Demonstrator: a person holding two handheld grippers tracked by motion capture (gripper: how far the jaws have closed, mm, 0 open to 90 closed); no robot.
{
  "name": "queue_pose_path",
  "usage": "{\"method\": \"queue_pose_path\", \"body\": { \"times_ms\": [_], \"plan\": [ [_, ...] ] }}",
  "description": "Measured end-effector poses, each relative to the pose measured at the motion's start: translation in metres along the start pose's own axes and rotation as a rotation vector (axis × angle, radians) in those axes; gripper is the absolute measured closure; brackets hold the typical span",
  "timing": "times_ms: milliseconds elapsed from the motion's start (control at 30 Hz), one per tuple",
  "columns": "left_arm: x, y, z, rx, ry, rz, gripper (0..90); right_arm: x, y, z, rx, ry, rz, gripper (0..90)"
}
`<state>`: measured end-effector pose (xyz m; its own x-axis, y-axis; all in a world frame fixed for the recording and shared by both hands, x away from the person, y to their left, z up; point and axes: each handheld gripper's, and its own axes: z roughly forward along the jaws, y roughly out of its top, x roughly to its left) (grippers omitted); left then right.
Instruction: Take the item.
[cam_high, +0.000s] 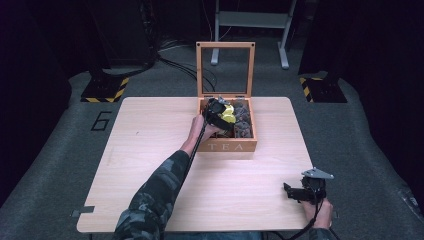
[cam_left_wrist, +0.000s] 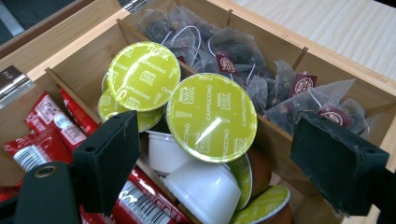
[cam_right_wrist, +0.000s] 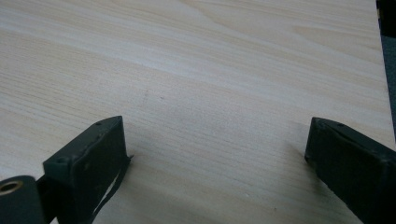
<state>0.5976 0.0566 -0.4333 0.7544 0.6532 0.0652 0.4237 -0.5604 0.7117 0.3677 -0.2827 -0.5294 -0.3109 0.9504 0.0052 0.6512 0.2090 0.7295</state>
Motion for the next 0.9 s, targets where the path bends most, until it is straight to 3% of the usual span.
{"method": "queue_pose_path", "body": {
  "times_ms": [500, 900],
  "plan": [
    [-0.006, 0.000, 0.014, 0.038, 0.032, 0.032, 35.3, 0.000, 0.000, 0.000, -0.001, -0.001, 0.002, 5.5],
    [-0.007, -0.001, 0.016, 0.035, 0.049, 0.035, 37.5, 0.000, 0.000, 0.000, -0.002, -0.001, -0.001, 5.7]
  ]
}}
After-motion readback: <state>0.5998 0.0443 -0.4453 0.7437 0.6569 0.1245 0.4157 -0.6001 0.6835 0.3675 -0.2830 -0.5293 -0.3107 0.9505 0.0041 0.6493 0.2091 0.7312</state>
